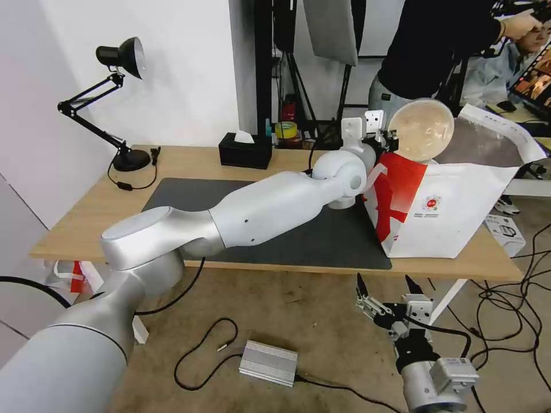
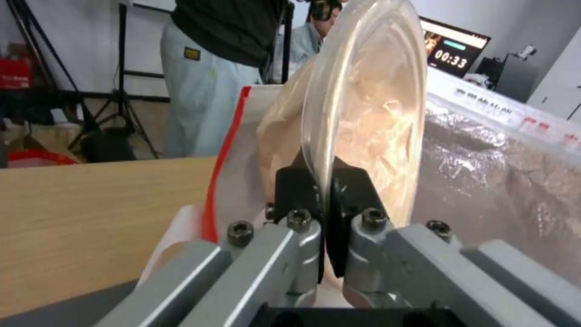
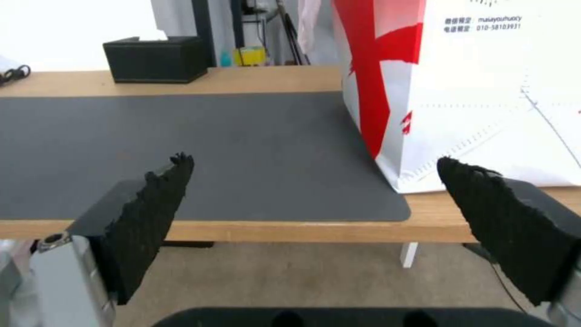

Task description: Pick up the trash from the table and place it into the takeout bag.

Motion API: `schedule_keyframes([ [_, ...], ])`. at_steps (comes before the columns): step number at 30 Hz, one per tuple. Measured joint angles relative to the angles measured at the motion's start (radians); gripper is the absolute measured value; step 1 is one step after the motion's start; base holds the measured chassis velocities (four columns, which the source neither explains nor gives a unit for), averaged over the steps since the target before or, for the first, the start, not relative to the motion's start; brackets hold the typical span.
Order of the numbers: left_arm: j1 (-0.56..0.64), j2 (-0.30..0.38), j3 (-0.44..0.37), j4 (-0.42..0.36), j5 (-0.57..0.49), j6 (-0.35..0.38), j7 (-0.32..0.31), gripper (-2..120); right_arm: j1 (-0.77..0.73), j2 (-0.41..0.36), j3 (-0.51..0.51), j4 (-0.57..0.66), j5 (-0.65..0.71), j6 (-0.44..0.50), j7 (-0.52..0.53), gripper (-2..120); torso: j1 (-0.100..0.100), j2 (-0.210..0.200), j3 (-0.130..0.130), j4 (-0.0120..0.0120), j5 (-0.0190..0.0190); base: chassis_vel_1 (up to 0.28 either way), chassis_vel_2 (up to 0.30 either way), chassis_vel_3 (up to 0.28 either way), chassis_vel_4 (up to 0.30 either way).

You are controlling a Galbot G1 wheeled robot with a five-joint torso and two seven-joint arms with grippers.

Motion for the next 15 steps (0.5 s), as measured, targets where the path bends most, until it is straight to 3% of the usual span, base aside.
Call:
schedule_keyframes([
  [15,0.007,0.000,0.012,0.009,0.024,-0.001,0.004,0,0.000,0.000,0.000,0.000,0.000,0.000,0.000,100,0.000,0.000,0.000,-0.0001,0.0000,0.000,0.000,0.000,0.000],
])
